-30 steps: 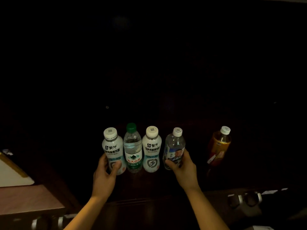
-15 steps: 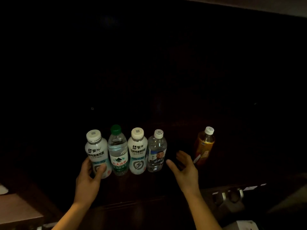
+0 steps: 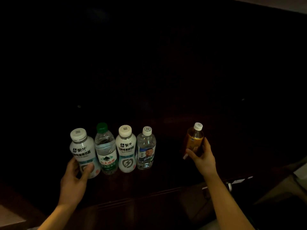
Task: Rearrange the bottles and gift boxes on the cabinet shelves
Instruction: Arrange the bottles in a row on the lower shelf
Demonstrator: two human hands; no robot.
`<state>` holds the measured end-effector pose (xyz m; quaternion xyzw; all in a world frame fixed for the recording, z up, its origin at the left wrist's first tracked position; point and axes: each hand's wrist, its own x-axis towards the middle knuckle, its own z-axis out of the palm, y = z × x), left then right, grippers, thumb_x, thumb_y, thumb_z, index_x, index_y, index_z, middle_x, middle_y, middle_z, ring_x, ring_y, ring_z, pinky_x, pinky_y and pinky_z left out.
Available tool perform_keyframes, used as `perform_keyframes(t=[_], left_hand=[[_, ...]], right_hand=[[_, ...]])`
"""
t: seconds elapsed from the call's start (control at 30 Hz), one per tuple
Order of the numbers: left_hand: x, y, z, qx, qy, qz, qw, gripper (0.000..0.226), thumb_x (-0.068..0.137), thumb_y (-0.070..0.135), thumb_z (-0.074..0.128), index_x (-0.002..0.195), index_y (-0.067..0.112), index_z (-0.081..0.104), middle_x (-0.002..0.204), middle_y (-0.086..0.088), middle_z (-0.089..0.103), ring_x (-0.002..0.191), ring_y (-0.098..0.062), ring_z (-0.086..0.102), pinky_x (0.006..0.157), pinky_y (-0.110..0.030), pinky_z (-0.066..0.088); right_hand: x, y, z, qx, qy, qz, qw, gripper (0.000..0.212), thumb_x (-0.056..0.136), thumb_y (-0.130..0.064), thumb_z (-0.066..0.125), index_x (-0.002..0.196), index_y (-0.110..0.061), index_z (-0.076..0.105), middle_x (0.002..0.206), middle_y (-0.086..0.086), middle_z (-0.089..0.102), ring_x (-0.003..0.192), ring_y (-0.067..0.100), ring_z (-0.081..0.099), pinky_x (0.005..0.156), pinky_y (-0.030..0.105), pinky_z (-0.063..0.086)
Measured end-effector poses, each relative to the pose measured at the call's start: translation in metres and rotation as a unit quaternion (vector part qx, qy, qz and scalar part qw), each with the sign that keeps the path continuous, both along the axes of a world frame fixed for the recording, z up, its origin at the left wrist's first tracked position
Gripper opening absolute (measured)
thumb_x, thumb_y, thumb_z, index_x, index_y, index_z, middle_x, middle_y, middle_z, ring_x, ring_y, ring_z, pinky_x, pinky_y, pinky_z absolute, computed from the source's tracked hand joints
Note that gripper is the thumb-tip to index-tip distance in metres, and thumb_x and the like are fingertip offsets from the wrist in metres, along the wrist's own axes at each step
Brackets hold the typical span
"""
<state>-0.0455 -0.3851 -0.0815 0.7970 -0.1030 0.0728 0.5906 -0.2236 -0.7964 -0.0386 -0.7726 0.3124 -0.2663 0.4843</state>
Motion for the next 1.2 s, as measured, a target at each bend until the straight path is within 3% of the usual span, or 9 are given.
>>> perform_keyframes(t=[0.1,0.3,0.47,0.57,0.67,0.8,0.9,1.0,1.2], left_hand=[[-0.002,-0.001,0.003,-0.005,0.008,-0.001,1.000,0.062,0.085,0.044,0.066,0.141,0.031,0.042,0.136,0.003,0.056,0.121,-0.016,0.051,0.101,-0.040,0.041],[-0.004,-0.003,0.006,-0.010,0.014,-0.001,1.000,0.057,0.090,0.028,0.068,0.142,0.023,0.044,0.139,-0.004,0.056,0.124,-0.020,0.052,0.101,-0.038,0.040],[-0.005,-0.003,0.008,-0.008,0.011,-0.004,1.000,0.057,0.091,0.027,0.067,0.143,0.021,0.044,0.140,-0.006,0.056,0.126,-0.023,0.052,0.102,-0.039,0.040],[-0.005,-0.003,0.007,-0.013,0.009,-0.007,1.000,0.056,0.090,0.032,0.066,0.141,0.024,0.045,0.139,-0.004,0.057,0.124,-0.021,0.053,0.101,-0.038,0.041],[-0.003,-0.002,0.004,-0.019,0.014,-0.008,1.000,0.058,0.086,0.040,0.066,0.140,0.028,0.045,0.139,-0.002,0.057,0.125,-0.021,0.053,0.103,-0.042,0.042],[-0.001,0.000,0.001,-0.016,0.015,-0.008,1.000,0.061,0.084,0.043,0.066,0.140,0.029,0.045,0.139,-0.001,0.057,0.126,-0.022,0.054,0.104,-0.044,0.043],[-0.002,0.000,0.001,-0.019,0.014,-0.013,1.000,0.063,0.083,0.043,0.066,0.140,0.027,0.046,0.139,-0.002,0.058,0.126,-0.022,0.054,0.104,-0.046,0.044],[-0.003,-0.002,0.004,-0.029,0.021,-0.012,0.999,0.064,0.082,0.044,0.067,0.140,0.028,0.045,0.137,0.001,0.057,0.124,-0.019,0.054,0.102,-0.040,0.042],[-0.006,-0.003,0.006,-0.034,0.028,-0.015,0.999,0.062,0.083,0.045,0.066,0.140,0.032,0.045,0.135,0.006,0.058,0.122,-0.015,0.055,0.099,-0.034,0.042]], right_hand=[[0.006,-0.001,-0.001,-0.012,-0.001,0.017,1.000,0.076,0.082,-0.030,0.078,0.147,-0.029,0.038,0.130,-0.007,0.061,0.123,0.017,0.058,0.102,0.046,0.049],[0.007,0.002,-0.002,-0.025,-0.017,0.006,1.000,0.065,0.084,-0.024,0.077,0.141,-0.021,0.046,0.118,-0.012,0.060,0.115,0.014,0.059,0.095,0.037,0.050],[0.008,0.013,-0.003,-0.025,-0.022,-0.003,0.999,0.062,0.082,-0.024,0.079,0.136,-0.025,0.049,0.108,-0.021,0.061,0.102,-0.003,0.058,0.079,0.016,0.043],[0.010,0.026,-0.004,-0.025,-0.019,0.004,1.000,0.063,0.082,-0.027,0.079,0.137,-0.024,0.049,0.110,-0.020,0.062,0.099,-0.009,0.056,0.084,0.020,0.046],[0.015,0.043,-0.004,-0.028,-0.017,0.017,0.999,0.065,0.081,-0.028,0.080,0.138,-0.023,0.050,0.116,-0.013,0.065,0.106,0.000,0.060,0.094,0.031,0.049],[0.024,0.068,-0.006,-0.034,-0.020,0.038,0.998,0.070,0.079,-0.029,0.082,0.140,-0.023,0.049,0.119,-0.014,0.065,0.114,0.005,0.060,0.099,0.032,0.048],[0.031,0.083,-0.008,-0.033,-0.016,0.047,0.998,0.073,0.077,-0.032,0.082,0.141,-0.026,0.048,0.113,-0.023,0.063,0.111,-0.004,0.058,0.098,0.027,0.047],[0.036,0.095,-0.011,-0.030,-0.015,0.052,0.998,0.074,0.076,-0.036,0.083,0.140,-0.032,0.046,0.108,-0.030,0.060,0.100,-0.022,0.054,0.089,0.012,0.043],[0.040,0.106,-0.013,-0.033,-0.018,0.050,0.998,0.072,0.075,-0.038,0.083,0.138,-0.037,0.047,0.107,-0.031,0.063,0.101,-0.025,0.054,0.085,0.009,0.043]])
